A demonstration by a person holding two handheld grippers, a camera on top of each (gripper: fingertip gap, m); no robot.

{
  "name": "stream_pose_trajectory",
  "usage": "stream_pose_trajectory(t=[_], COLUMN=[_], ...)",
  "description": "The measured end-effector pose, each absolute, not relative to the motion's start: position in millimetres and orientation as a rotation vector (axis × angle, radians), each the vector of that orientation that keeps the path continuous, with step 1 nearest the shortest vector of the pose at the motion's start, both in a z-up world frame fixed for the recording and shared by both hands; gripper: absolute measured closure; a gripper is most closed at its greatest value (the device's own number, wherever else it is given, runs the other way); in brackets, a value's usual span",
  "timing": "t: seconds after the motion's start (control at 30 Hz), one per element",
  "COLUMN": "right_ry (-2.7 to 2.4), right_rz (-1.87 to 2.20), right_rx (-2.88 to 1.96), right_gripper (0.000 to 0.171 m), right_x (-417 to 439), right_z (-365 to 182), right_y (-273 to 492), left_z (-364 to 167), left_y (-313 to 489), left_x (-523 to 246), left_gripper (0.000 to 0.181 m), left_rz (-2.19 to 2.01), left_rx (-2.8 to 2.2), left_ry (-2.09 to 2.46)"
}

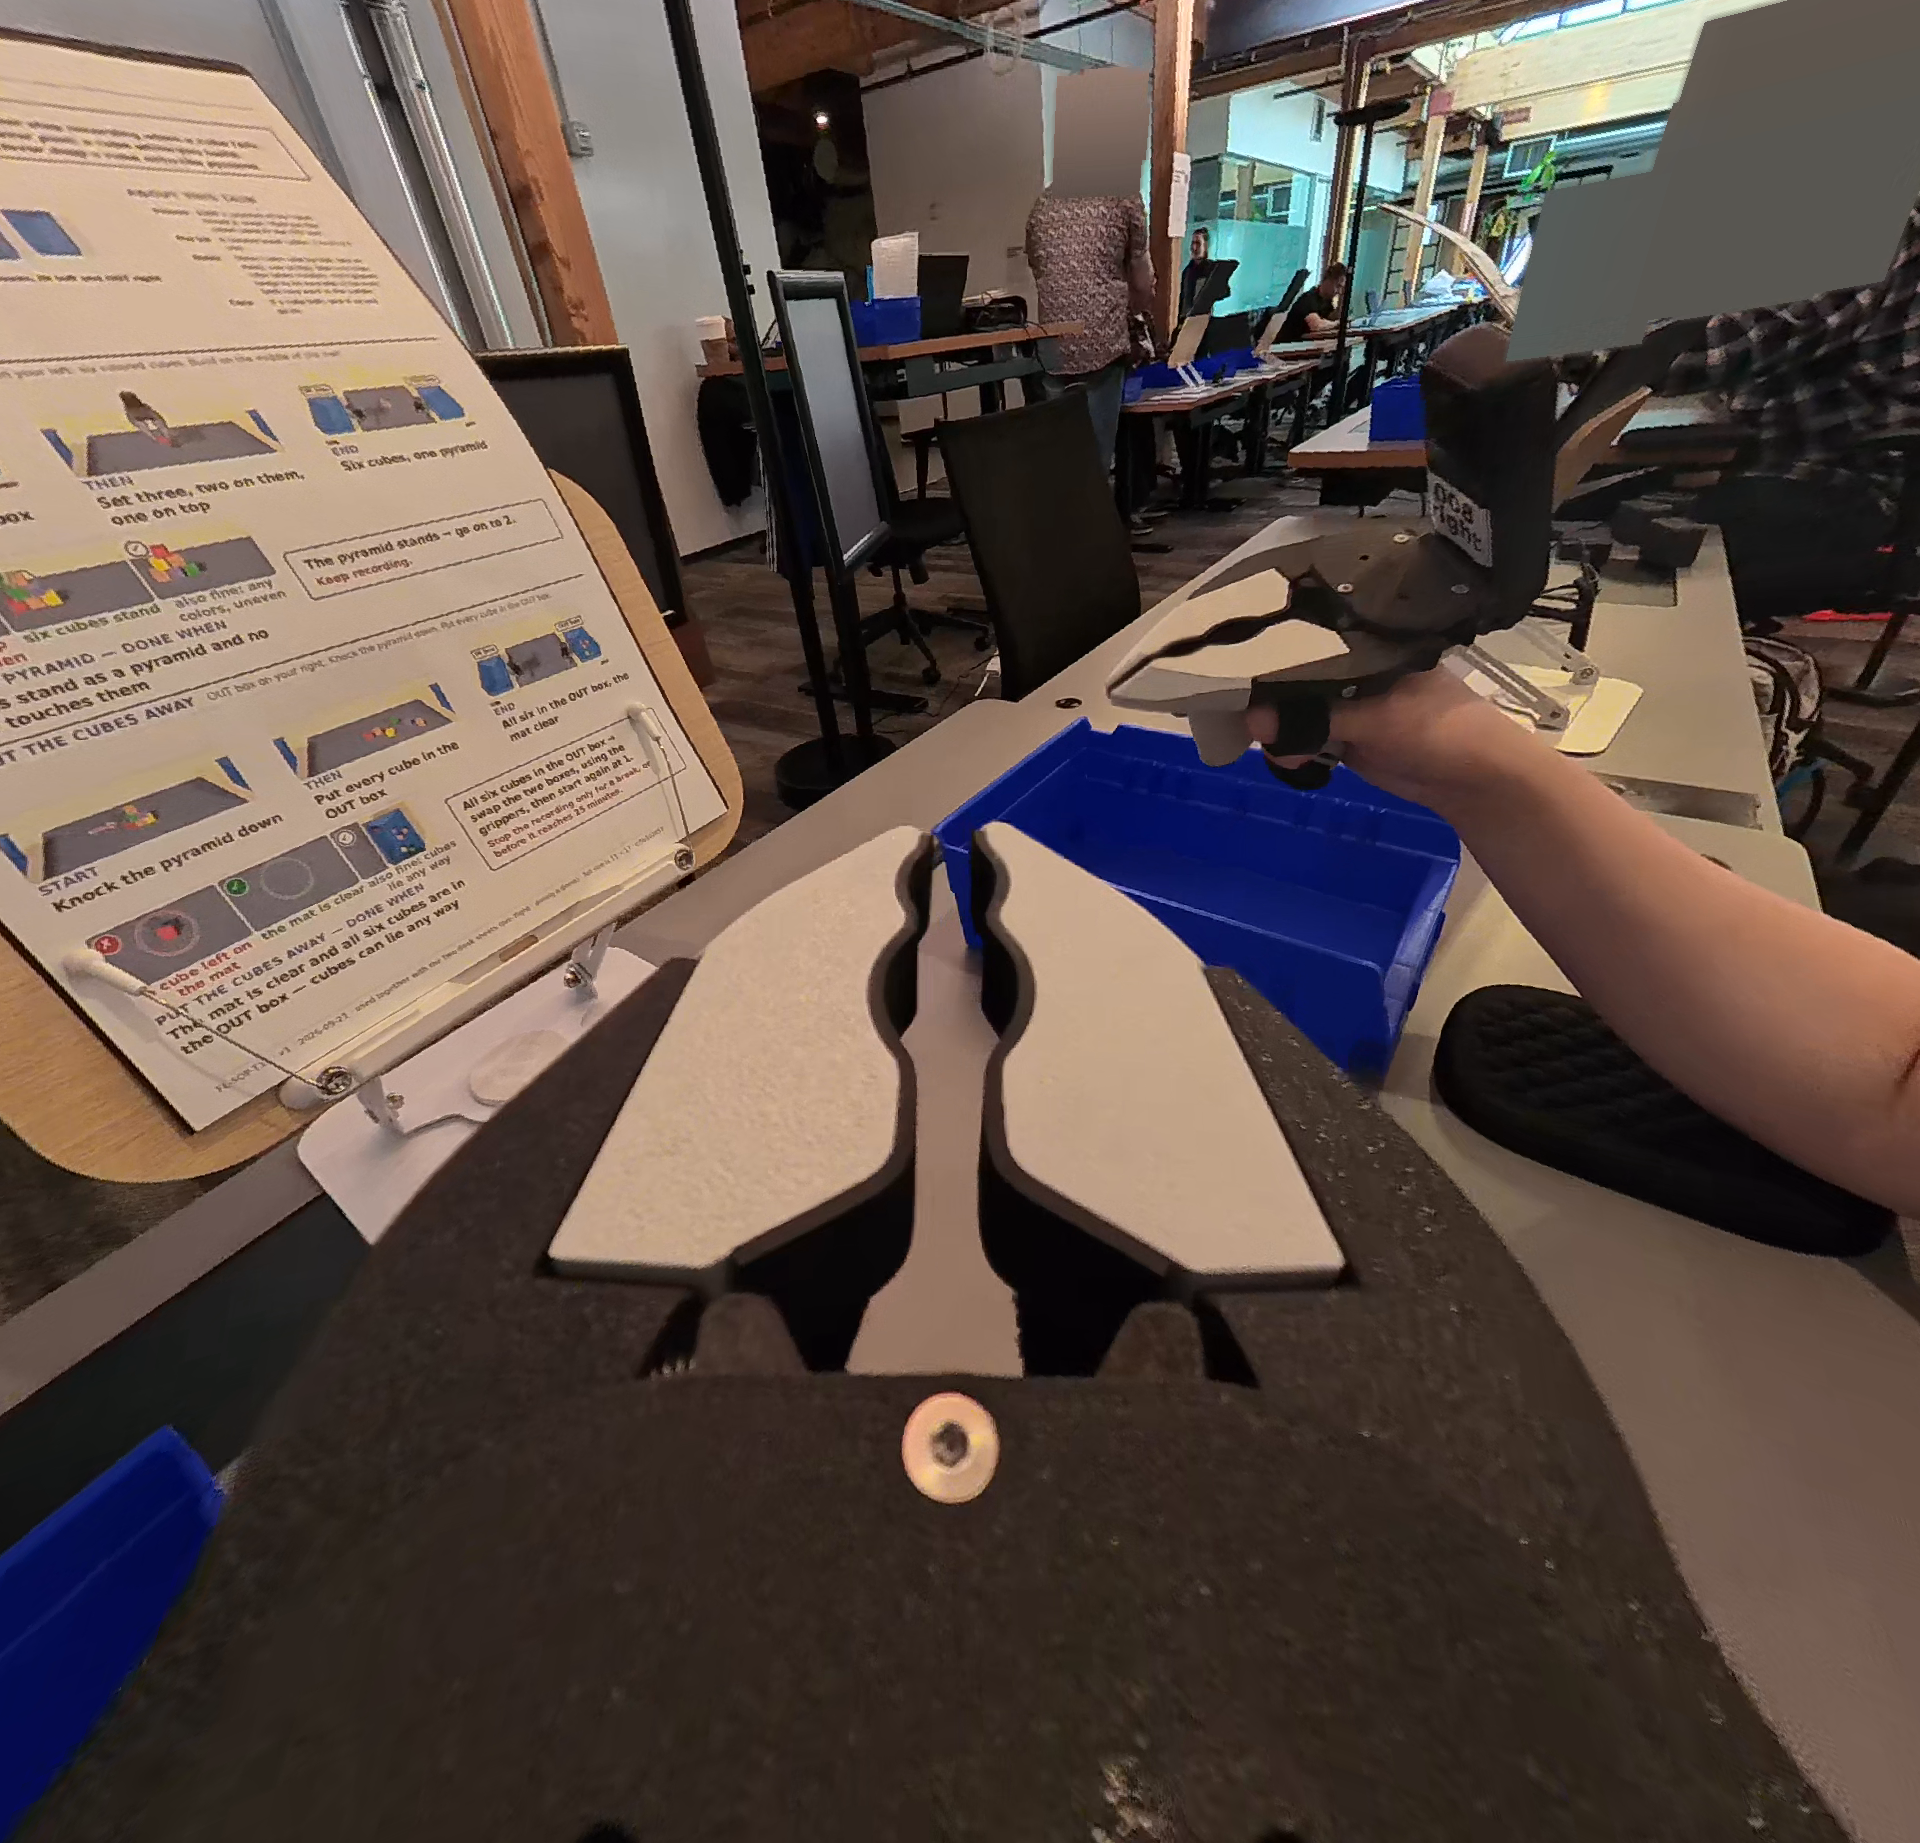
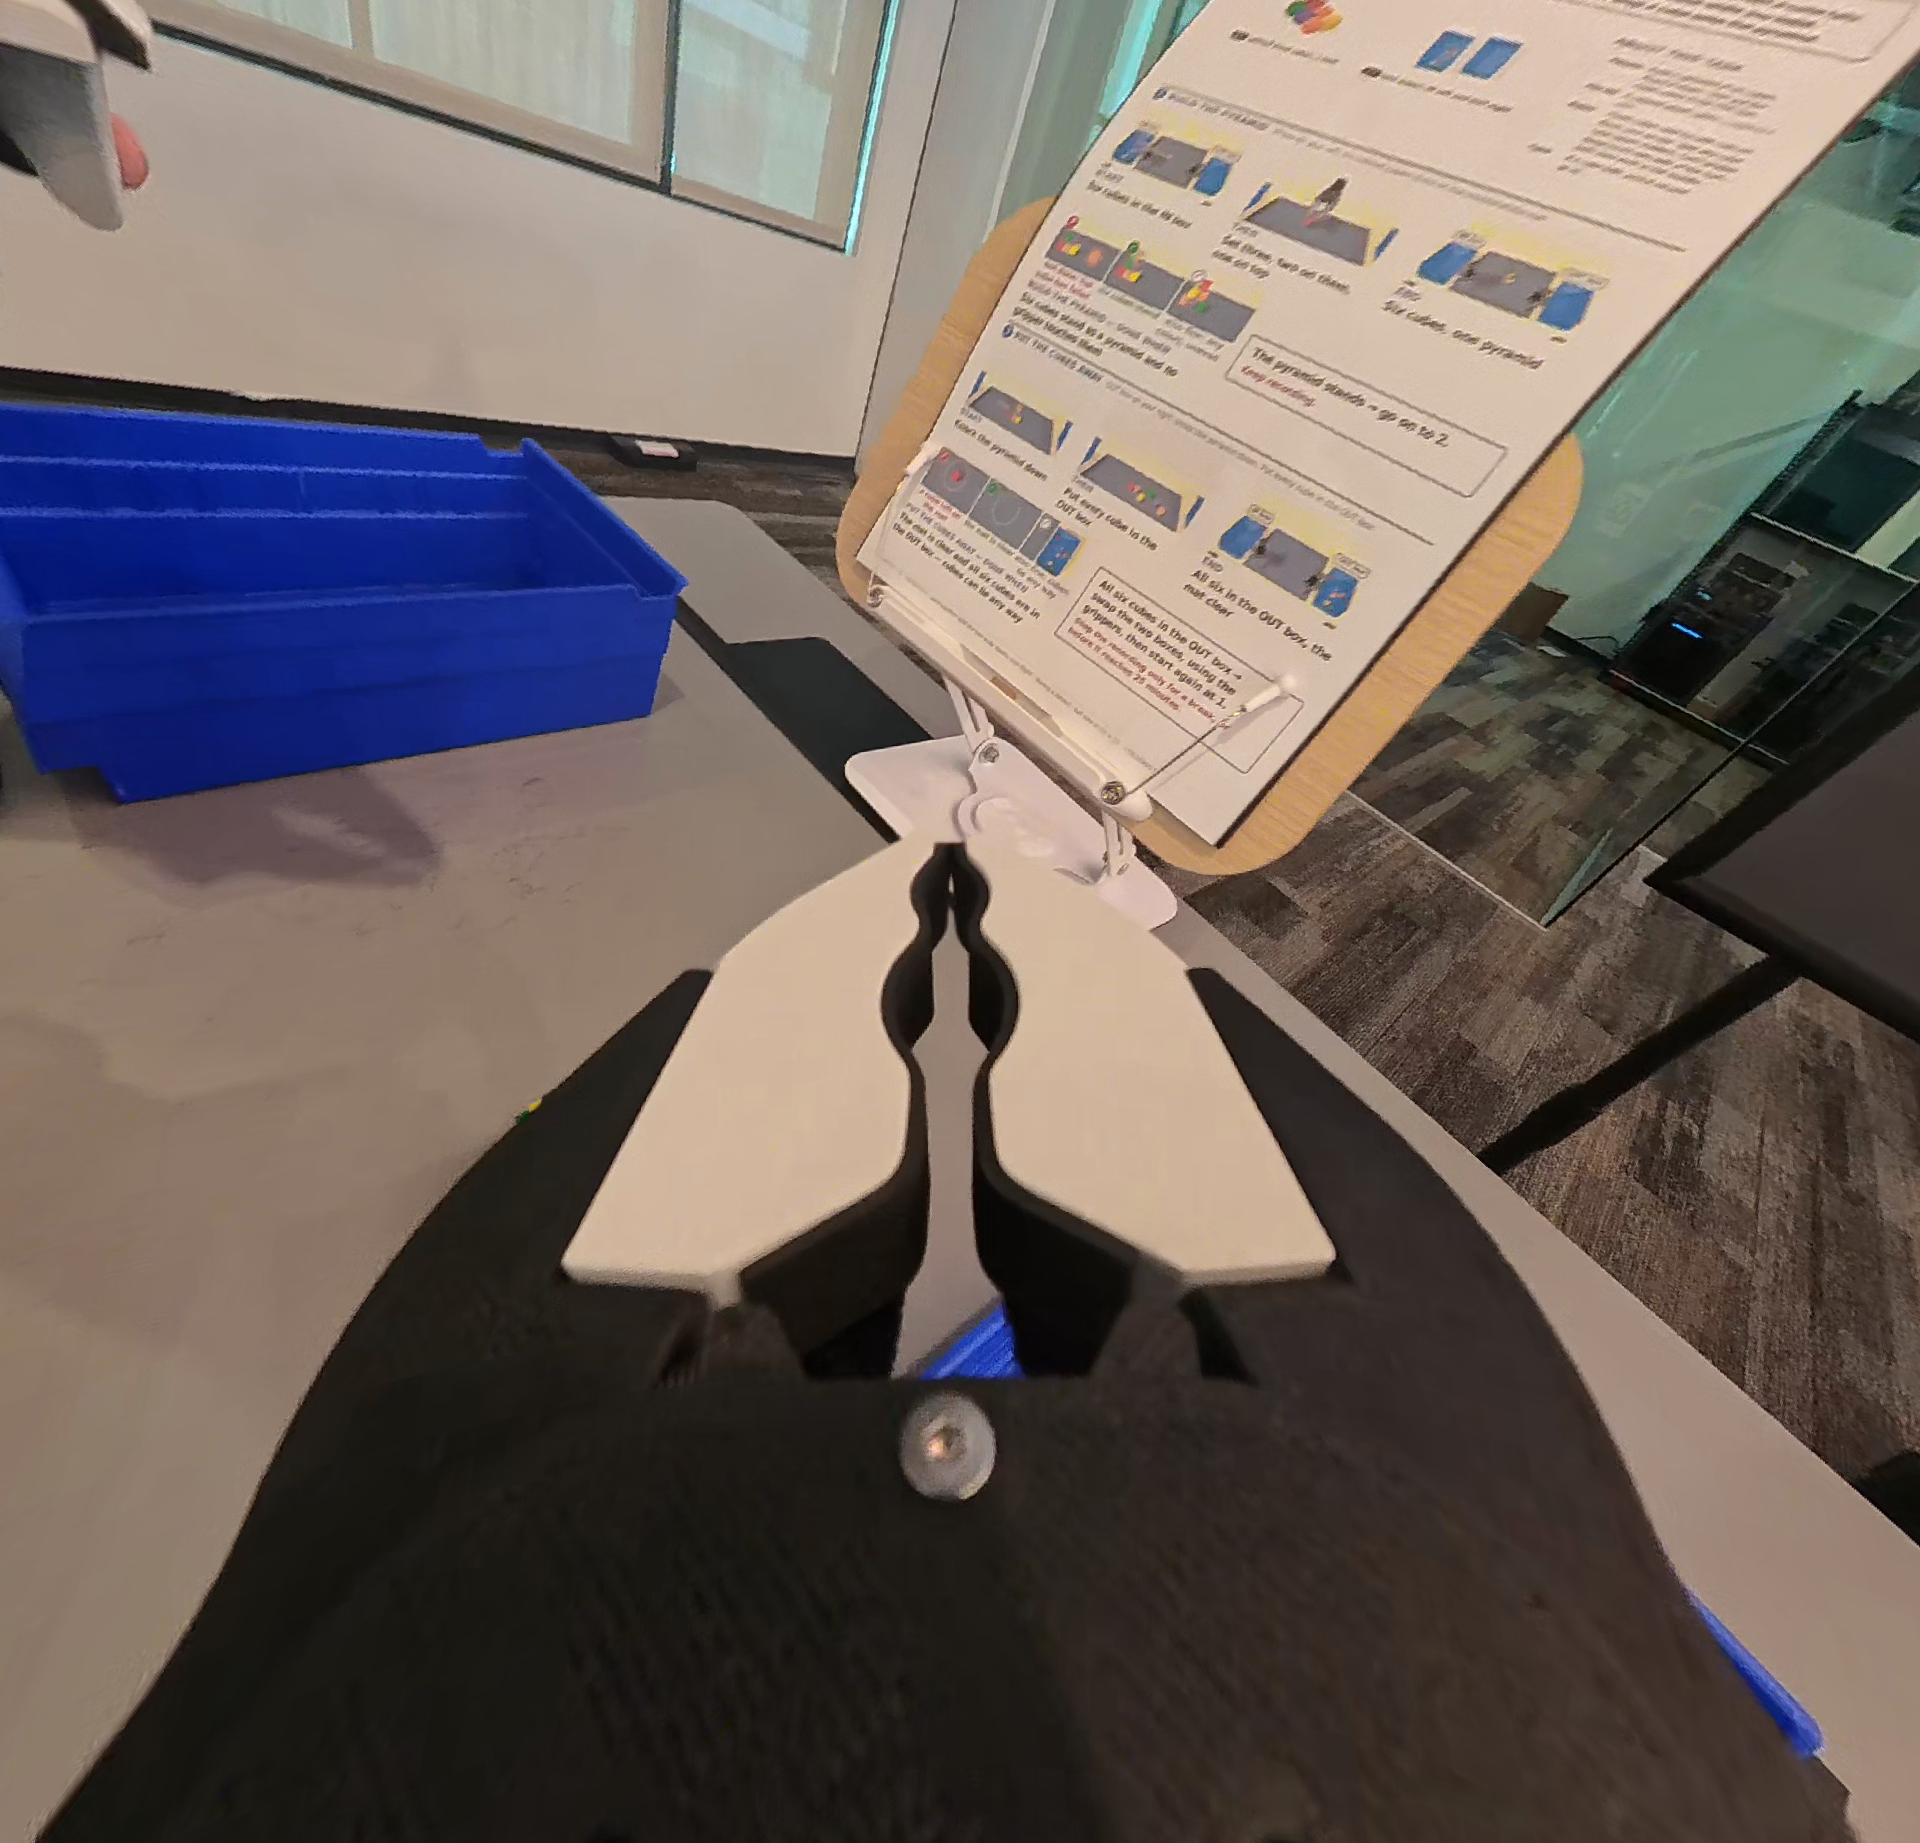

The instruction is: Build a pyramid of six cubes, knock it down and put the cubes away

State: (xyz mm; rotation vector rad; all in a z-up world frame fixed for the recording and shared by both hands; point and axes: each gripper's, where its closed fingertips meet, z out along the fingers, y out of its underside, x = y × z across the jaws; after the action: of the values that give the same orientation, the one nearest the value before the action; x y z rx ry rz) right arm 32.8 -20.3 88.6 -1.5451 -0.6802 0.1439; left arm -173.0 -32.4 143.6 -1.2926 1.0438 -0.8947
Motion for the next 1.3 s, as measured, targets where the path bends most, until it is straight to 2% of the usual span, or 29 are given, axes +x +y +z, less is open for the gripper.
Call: stream_pose_trajectory(t=[0.4,0.67,0.9,1.3], right_ry=[-0.837,-1.079,-1.199,-1.207], right_rz=[0.122,0.187,0.147,0.153], right_rx=[-1.698,-1.959,-2.143,-2.152], right_gripper=[0.170,0.170,0.170,0.170], right_x=[18,6,10,12], right_z=[58,0,-35,-37], right_y=[-22,-37,-48,-49], left_z=[145,66,11,3], left_y=[-26,-27,-4,-5], left_x=[-184,-165,-152,-146], left_gripper=[0.175,0.181,0.181,0.181], left_rz=[-0.805,-0.693,-0.424,-0.383], left_rx=[-1.313,-1.587,-1.740,-1.733], left_ry=[1.034,1.386,1.481,1.517])
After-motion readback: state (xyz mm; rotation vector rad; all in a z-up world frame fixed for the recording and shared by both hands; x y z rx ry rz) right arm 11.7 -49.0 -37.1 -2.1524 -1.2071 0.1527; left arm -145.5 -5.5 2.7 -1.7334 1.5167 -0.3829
